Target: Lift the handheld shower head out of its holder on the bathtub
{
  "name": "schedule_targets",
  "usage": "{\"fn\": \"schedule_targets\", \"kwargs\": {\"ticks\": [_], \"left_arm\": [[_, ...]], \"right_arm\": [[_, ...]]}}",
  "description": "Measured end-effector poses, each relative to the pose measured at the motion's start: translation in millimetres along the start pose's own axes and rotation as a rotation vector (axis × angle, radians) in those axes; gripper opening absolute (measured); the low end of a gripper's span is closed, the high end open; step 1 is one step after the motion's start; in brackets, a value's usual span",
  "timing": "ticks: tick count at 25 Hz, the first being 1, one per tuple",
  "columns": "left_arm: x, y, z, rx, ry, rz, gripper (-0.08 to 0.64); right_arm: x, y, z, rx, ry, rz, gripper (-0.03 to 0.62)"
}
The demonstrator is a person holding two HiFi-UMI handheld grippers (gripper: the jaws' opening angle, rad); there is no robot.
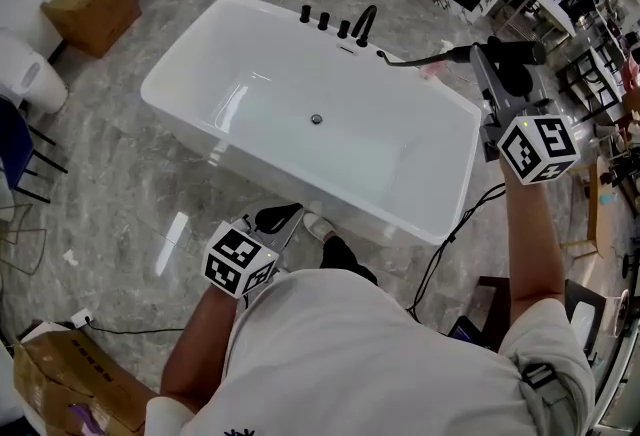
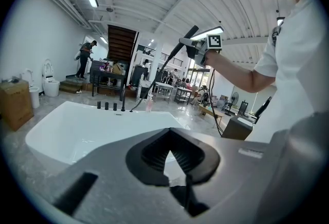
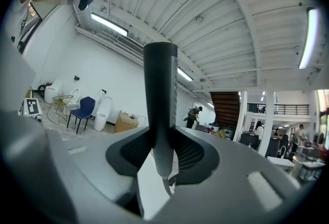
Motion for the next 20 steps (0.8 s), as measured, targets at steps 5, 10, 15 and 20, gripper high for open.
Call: {"fn": "schedule_targets", "kwargs": {"ticks": [5, 10, 15, 20], "left_arm": [[0.2, -2.2, 0.6, -0.002, 0.001, 0.003, 0.006], [0.1, -1.6, 0.8, -0.004, -0.003, 0.001, 0.007], [1.2, -4.1, 1.8, -0.005, -0.003, 0.001, 0.006], [1.8, -6.6, 0.5, -0.003, -0.002, -0.002, 0.006]], "right_arm": [[-2.6, -2.0, 2.4, 0.003, -0.004, 0.005, 0.147], [-4.3, -2.5, 3.1, 0.007, -0.007, 0.010, 0.146], [-6.8, -1.7, 5.4, 0.009, -0.011, 0.014, 0.146], [-6.1, -2.0, 5.3, 0.008, -0.012, 0.018, 0.147]]}}
Point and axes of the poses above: the fingertips, and each gripper's own axes: z forward along the fingers, y to its right, x out of its top, the point moved 9 cm from there along -z, backward along the fingers, and after that the axes turned 6 degrees about x, right-handed, at the moved point
